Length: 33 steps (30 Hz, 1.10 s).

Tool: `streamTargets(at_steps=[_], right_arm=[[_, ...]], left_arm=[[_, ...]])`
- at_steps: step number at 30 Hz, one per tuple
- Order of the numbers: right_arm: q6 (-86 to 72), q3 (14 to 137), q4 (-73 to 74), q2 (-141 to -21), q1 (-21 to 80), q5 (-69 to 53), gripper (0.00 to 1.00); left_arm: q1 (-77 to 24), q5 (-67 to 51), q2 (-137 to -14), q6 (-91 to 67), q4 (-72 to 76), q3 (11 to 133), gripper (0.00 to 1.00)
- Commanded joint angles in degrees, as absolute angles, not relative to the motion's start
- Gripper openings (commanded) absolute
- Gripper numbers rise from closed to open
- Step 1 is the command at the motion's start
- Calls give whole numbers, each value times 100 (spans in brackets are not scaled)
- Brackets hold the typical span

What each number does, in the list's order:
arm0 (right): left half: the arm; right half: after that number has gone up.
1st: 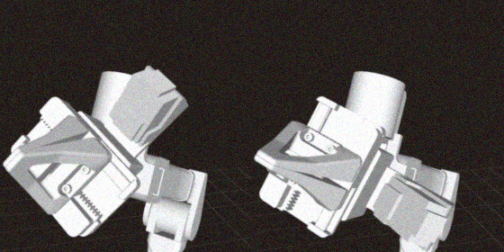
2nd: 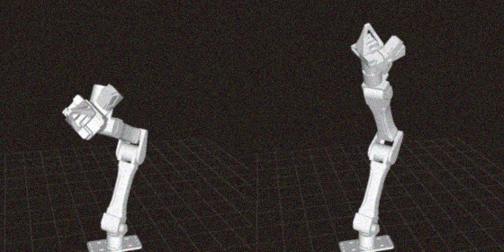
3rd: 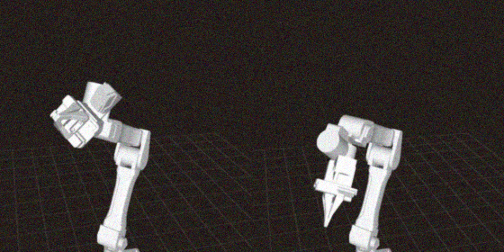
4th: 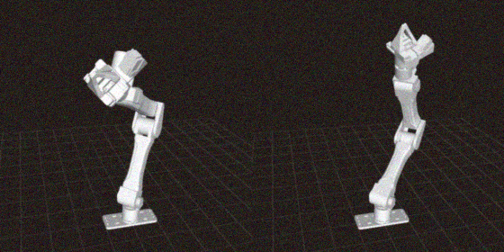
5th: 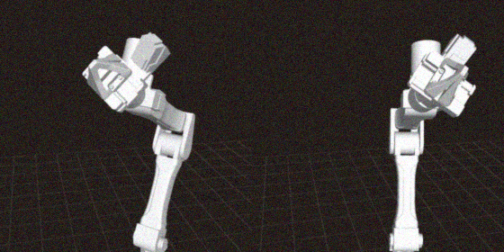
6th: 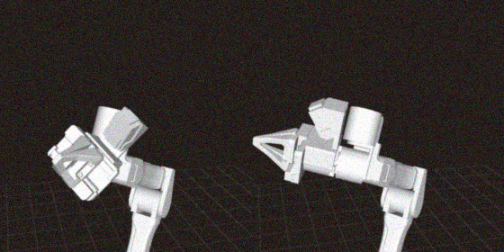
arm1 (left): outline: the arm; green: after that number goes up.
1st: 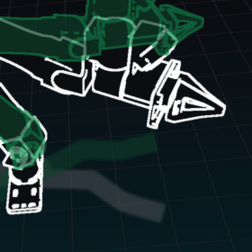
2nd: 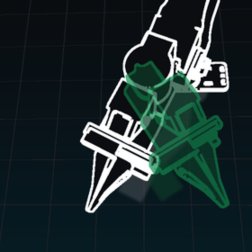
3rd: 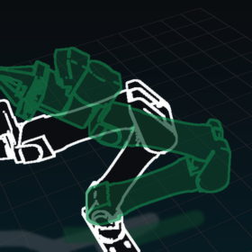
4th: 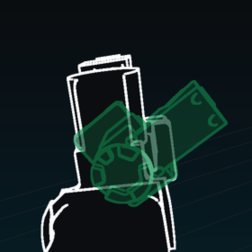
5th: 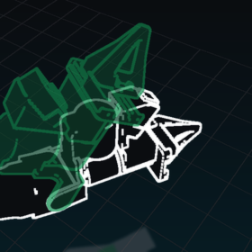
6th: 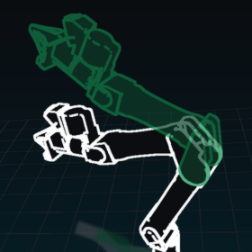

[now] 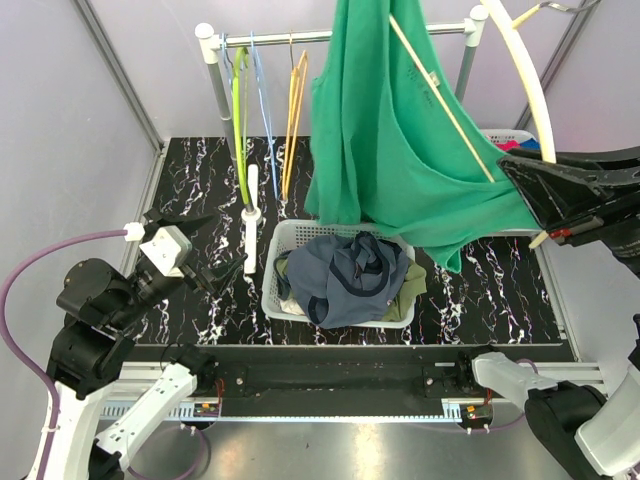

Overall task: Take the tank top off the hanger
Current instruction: Pick up the hanger from the clothesline.

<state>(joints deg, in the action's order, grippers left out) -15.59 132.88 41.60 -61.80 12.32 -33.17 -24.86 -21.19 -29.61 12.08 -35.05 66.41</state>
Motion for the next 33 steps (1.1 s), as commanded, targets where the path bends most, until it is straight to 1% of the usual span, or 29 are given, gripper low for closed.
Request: streamTargets(at_steps=[1,5,9,11,21,24,28,33], right_arm=[[-1792,13131,3323,-6082,1231,-3893,0],[-2074,13446,2919,-6187,1230,-3973,0],[-2302,14236,2611,-6389,1230,-3964,0],[-2303,14378,2532,-6425,1230,-3850,0],[-2320,14265,2382,-6188,1231,-3709,0],[-2268,14230,2680,-6179,1239,-3788,0],[-2197,13493,2830,-5785,1239,-3841,0],[-2058,12201,3286,-5432,1230,-4113,0]], left_arm=[[-2443,-2303,-2927,1116,-3296,6864,99],[-2417,-2320,-2944,1116,-3305,6899,99],[-2400,-2329,-2918,1116,-3305,6917,99],[-2391,-2338,-2900,1099,-3331,6926,99],[-2347,-2417,-2865,1037,-3428,7040,99],[-2329,-2443,-2830,1020,-3445,7040,99],[-2320,-2478,-2786,1028,-3472,7023,99],[-2312,-2619,-2812,1002,-3480,7031,99]])
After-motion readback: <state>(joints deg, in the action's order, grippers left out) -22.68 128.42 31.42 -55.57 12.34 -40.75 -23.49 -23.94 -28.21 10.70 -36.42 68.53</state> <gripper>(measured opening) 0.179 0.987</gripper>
